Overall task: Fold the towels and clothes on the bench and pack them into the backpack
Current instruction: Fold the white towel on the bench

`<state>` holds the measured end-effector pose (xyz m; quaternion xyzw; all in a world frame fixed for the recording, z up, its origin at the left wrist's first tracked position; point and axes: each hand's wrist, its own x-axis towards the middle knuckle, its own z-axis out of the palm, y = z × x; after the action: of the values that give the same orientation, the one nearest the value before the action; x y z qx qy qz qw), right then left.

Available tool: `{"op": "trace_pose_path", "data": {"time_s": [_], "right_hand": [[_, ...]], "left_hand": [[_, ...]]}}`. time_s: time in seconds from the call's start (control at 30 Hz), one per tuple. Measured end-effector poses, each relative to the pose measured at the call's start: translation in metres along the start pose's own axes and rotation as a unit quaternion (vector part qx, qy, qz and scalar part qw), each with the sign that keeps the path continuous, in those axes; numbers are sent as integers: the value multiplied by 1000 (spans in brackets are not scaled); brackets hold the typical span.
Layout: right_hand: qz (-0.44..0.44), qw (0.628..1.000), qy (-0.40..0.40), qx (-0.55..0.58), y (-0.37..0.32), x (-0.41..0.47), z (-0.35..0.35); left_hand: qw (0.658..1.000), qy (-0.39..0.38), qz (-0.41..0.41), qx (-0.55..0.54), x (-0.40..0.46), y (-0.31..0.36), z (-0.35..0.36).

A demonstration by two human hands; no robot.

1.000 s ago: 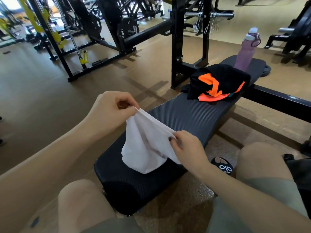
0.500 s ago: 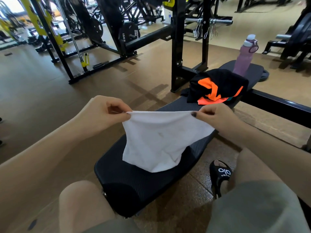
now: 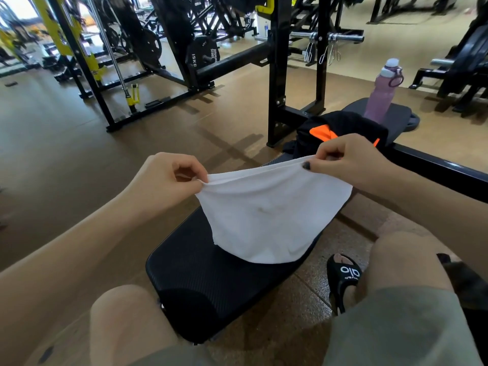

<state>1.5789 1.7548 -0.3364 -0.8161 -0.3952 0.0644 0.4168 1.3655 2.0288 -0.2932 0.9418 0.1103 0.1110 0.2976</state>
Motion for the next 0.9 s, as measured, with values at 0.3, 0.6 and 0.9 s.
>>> {"op": "trace_pose_path", "data": {"time_s": [0.3,0.6,0.9], "right_hand": [[-31,997,25,-64,-6,8,-5],[-41,994,5,-103,-18,17,-13],[-35,992,19,-124,-21,19,-14]], "left_hand": [[992,-58,-18,-113,-4,-3,14],[994,-32,-2,-108,-8,-15,22],[998,52,32,10,-10,-19,23]]}}
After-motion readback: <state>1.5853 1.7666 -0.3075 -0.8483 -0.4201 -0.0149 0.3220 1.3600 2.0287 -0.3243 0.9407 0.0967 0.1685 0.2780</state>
